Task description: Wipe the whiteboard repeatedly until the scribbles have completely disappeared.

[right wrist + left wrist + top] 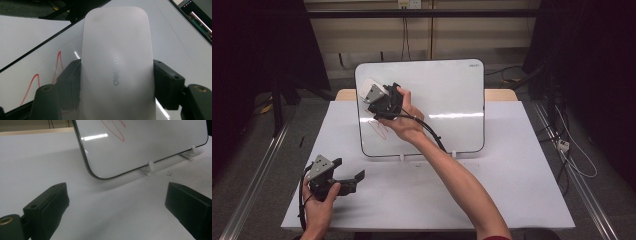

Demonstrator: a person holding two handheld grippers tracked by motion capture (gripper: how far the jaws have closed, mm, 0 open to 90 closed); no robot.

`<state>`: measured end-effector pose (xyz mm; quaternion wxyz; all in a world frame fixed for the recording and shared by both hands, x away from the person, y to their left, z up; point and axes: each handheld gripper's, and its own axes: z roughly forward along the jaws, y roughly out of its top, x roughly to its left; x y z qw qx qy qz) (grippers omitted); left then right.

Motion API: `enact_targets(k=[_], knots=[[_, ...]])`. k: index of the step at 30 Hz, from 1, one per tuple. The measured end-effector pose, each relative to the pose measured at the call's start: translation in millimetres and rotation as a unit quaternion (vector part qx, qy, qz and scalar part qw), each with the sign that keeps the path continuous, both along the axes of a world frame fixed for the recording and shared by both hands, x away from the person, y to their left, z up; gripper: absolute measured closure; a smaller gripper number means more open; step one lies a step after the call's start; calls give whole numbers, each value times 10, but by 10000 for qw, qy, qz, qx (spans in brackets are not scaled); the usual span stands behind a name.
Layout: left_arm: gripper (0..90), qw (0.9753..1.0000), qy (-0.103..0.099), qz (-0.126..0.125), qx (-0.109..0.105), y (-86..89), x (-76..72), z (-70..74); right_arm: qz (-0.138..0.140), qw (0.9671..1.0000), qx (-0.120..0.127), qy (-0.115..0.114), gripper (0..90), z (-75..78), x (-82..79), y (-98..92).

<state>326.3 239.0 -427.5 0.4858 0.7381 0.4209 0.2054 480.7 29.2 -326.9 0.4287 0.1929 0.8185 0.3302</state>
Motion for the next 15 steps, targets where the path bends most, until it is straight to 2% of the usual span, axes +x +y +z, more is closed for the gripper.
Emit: enact_targets(k=[15], knots=[[47,10000,-9,-3,3,-9,-4,2,247,9994,-212,106,314,-166,-132,35]])
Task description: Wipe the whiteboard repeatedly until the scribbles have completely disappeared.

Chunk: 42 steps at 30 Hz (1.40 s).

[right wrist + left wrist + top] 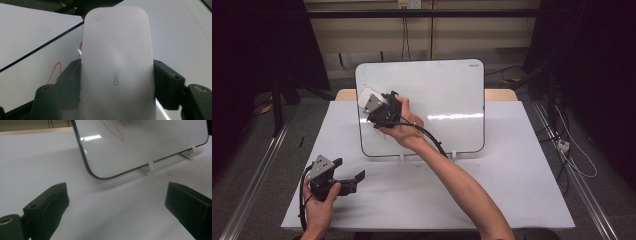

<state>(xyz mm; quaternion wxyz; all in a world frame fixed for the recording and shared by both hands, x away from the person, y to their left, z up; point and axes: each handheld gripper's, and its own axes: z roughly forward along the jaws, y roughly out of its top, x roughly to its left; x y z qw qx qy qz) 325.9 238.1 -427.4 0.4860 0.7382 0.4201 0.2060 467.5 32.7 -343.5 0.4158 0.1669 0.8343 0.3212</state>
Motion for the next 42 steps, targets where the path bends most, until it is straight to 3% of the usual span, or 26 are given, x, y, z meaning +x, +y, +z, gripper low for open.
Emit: enact_targets(k=[8,18,29,42], knots=[[48,10000,16,-2,4,-2,5,-7,41,10000,-41,19,313,-67,-67,14],[48,10000,28,-8,11,1,11,-9,19,10000,-20,96,314,-30,-39,7],[48,10000,15,-1,-12,12,9,-7,-25,10000,-2,72,313,72,62,28],[47,10000,14,-15,-29,24,8,-3,-196,9997,109,51,314,307,249,55]])
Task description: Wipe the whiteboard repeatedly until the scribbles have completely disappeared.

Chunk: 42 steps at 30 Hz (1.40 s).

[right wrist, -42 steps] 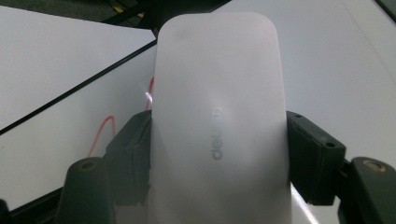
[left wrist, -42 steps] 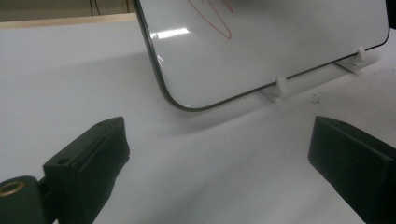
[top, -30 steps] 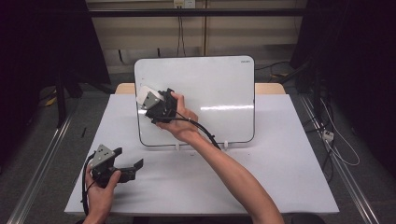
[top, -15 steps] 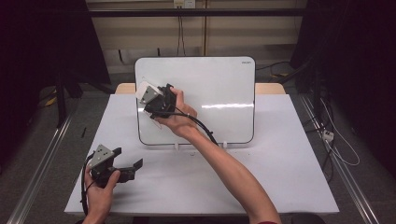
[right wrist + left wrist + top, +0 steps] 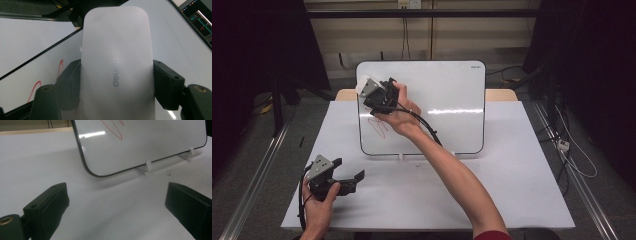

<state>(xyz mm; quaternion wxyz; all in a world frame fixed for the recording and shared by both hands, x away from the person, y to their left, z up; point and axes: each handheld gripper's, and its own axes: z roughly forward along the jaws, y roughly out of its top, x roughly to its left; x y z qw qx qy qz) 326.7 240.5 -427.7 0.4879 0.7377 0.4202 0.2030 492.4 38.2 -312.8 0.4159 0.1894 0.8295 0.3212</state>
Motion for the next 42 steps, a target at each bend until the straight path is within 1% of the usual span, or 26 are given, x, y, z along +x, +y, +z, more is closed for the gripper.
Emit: enact_targets(k=[3,5,8,9,10,15,16,17,18,21,23,26,29,30,33,37,40,42], knots=[[48,10000,1,-1,-2,1,-1,-1,-13,10000,19,-6,314,39,41,-2],[48,10000,3,-5,-5,1,0,-1,-74,10000,38,15,314,58,58,11],[48,10000,1,-3,-6,2,-1,0,-117,9999,47,-22,314,102,85,20],[47,10000,2,-1,-11,2,-1,0,-104,9999,40,4,314,118,92,16],[48,10000,-6,0,-7,4,-1,1,-133,9999,66,-9,314,126,100,20],[48,10000,0,3,-14,6,-1,0,-207,9997,41,-79,314,131,108,40],[48,10000,-7,-5,-9,7,-2,2,-221,9997,-51,-107,314,127,99,46],[47,10000,-11,-1,-17,5,-4,3,-273,9995,-33,-139,314,120,87,64],[48,10000,-15,2,-16,6,-5,5,-297,9994,-67,-144,314,124,80,68],[47,10000,-14,6,-15,5,-5,5,-295,9994,-122,-140,314,126,75,75],[47,10000,-11,15,-27,1,-8,4,-342,9993,-145,-99,315,123,68,83],[48,10000,-11,12,-16,0,-8,5,-352,9988,-326,-56,315,114,48,105],[47,10000,-14,1,-2,-1,-8,6,-420,9983,-401,20,315,105,27,118],[48,10000,-16,4,-6,-2,-10,7,-440,9982,-416,11,315,99,23,128],[48,10000,-20,4,-4,-1,-10,8,-406,9978,-518,112,315,66,0,148],[47,10000,-26,8,-21,-2,-10,8,-363,9981,-472,138,315,-2,-48,155],[48,10000,-24,3,-6,-2,-9,9,-172,9985,-506,143,315,-91,-101,153],[48,10000,-22,5,-4,-5,-9,8,-134,9985,-518,147,315,-154,-155,159]])
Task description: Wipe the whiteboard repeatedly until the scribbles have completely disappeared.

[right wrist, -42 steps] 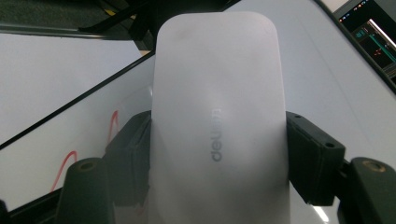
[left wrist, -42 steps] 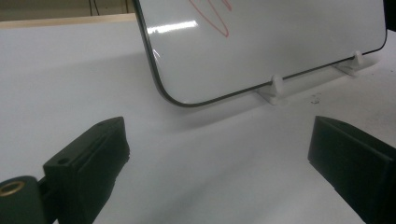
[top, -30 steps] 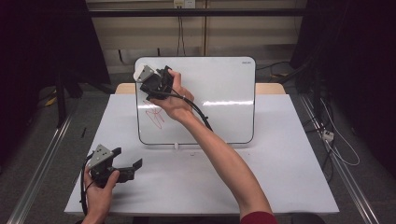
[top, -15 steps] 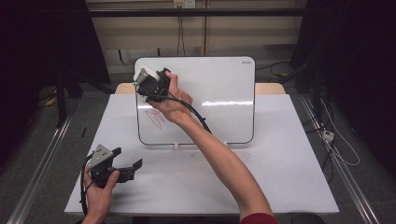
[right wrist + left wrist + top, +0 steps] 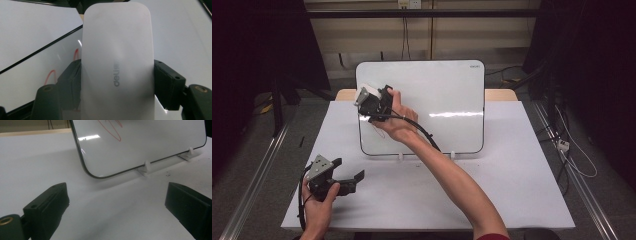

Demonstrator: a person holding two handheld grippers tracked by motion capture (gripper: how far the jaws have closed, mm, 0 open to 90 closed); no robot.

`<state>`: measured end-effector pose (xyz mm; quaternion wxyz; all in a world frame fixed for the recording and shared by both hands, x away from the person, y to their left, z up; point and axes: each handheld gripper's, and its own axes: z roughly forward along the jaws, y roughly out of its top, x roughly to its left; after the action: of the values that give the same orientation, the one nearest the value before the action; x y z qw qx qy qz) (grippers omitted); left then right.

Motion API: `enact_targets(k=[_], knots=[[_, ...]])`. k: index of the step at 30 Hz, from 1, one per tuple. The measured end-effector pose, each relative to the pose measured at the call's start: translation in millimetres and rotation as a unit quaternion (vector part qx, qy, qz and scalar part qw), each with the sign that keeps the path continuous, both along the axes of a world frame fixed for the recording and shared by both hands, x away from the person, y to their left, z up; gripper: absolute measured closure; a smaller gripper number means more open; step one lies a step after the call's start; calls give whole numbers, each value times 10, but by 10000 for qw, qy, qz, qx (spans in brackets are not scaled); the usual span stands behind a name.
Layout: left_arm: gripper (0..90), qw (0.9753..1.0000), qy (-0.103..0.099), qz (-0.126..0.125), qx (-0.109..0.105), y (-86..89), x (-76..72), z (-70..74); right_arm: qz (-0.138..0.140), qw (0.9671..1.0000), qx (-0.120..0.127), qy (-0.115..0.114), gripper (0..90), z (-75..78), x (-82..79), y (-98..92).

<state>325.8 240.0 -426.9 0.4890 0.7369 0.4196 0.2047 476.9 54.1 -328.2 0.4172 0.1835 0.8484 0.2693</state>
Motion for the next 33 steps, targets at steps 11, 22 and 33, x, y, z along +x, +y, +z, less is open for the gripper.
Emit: enact_targets(k=[11,22,33], knots=[[48,10000,-11,7,21,-3,-5,3,275,9996,-90,-24,315,-231,-188,-53],[48,10000,3,14,9,-8,0,-7,311,9995,-39,-21,314,-313,-266,-85],[47,10000,-6,14,28,1,1,-4,207,9997,99,-31,315,-189,-156,-90]])
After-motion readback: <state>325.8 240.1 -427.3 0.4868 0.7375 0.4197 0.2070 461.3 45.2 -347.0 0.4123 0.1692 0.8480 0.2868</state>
